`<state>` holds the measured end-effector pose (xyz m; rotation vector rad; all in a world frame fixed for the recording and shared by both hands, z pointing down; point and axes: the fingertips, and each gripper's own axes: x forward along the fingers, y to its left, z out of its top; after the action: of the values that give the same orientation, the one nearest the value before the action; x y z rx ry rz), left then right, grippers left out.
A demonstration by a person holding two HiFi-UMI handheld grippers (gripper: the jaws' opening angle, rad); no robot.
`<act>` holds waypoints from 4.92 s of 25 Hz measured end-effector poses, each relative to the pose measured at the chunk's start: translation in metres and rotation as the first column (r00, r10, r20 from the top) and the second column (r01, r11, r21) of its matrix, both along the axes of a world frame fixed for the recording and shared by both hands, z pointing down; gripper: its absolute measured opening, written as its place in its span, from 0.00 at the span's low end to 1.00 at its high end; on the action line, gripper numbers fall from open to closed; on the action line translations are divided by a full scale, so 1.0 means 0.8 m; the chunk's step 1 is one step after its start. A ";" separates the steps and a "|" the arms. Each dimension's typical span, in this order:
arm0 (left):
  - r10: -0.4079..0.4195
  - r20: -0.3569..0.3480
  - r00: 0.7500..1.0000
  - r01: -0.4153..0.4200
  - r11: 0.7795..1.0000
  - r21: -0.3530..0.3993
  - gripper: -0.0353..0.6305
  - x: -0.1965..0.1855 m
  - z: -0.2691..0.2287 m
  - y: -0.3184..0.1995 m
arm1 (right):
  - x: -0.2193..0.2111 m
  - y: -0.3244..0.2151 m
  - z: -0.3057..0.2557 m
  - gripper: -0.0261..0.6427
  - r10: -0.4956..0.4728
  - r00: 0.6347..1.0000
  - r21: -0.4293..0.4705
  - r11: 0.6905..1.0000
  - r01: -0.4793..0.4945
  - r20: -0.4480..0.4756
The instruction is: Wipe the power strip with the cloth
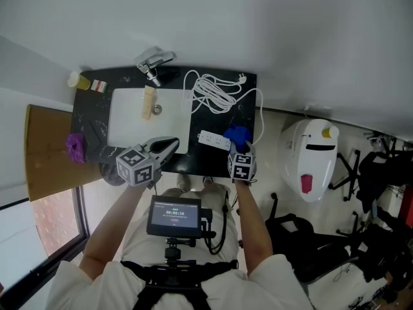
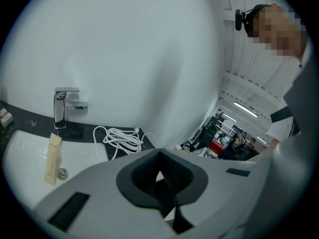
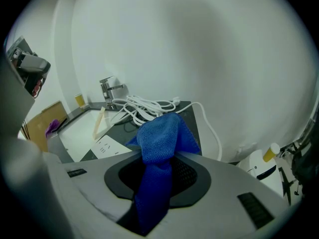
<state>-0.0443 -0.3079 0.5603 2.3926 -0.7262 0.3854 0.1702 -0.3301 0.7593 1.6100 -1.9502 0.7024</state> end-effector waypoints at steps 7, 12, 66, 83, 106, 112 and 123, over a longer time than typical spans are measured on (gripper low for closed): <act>-0.002 -0.001 1.000 0.002 1.000 -0.004 0.06 0.003 0.007 0.009 | 0.015 0.005 0.000 0.18 0.021 1.000 0.004 1.000 -0.021 -0.003; -0.004 -0.005 1.000 0.004 1.000 -0.004 0.06 0.003 0.011 0.012 | 0.022 0.008 -0.005 0.18 0.032 0.999 0.008 0.999 -0.032 -0.008; 0.011 -0.072 0.997 -0.007 0.999 0.049 0.06 -0.125 -0.037 0.078 | 0.034 0.132 -0.216 0.19 0.269 0.960 0.296 0.913 -0.282 0.083; 0.074 -0.109 0.991 -0.064 0.994 0.091 0.06 -0.179 -0.034 0.154 | -0.046 0.253 -0.328 0.19 0.268 0.955 0.480 0.826 -0.294 0.123; 0.071 -0.117 0.991 -0.064 0.996 0.064 0.06 -0.169 -0.014 0.233 | -0.059 0.369 -0.370 0.19 0.262 0.959 0.564 0.779 -0.273 0.103; 0.086 -0.082 0.993 -0.080 0.994 0.076 0.06 -0.131 -0.013 0.256 | -0.036 0.386 -0.358 0.19 0.235 0.962 0.565 0.779 -0.270 0.136; 0.073 -0.075 0.994 -0.066 0.993 0.093 0.06 -0.047 -0.039 0.351 | 0.025 0.476 -0.360 0.19 0.185 0.971 0.553 0.799 -0.237 0.149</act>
<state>-0.0818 -0.0274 0.5288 2.5084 -0.6387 0.2905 0.1903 0.0504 0.4716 2.2112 -2.1983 0.2695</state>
